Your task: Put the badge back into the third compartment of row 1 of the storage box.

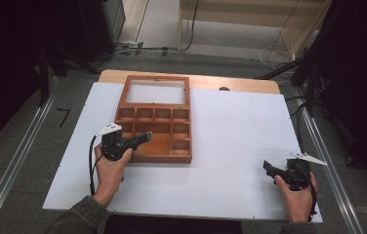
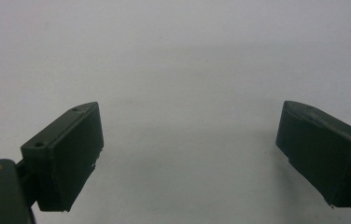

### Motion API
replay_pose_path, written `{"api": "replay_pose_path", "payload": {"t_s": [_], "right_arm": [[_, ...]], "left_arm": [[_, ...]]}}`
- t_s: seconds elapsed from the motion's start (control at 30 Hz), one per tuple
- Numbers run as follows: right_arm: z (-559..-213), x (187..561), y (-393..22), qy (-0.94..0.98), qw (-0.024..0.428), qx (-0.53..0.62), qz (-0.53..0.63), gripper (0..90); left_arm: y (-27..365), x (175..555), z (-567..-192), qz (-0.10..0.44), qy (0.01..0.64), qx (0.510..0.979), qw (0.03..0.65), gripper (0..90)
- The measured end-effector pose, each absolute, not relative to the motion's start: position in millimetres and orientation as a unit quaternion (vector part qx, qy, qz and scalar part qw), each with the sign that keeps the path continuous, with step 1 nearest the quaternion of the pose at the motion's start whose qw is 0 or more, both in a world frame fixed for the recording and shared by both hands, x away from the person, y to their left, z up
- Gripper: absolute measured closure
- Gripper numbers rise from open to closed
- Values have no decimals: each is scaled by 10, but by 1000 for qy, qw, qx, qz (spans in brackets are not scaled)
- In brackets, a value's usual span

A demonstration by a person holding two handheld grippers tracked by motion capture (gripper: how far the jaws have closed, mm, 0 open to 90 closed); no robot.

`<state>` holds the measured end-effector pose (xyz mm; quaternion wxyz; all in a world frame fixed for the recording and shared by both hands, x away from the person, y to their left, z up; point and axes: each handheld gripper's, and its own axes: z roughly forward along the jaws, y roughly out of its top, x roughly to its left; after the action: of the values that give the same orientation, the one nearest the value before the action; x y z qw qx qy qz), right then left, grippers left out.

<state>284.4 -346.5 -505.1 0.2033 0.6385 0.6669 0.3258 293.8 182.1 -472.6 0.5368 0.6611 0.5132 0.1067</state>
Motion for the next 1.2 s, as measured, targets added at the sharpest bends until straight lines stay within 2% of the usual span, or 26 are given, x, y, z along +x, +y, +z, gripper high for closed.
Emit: {"api": "replay_pose_path", "payload": {"t_s": [1.2], "right_arm": [[-5047, 2837, -3468, 665, 202, 640, 329, 58]], "left_arm": [[1737, 3264, -4686, 104, 525, 652, 537, 896]]}}
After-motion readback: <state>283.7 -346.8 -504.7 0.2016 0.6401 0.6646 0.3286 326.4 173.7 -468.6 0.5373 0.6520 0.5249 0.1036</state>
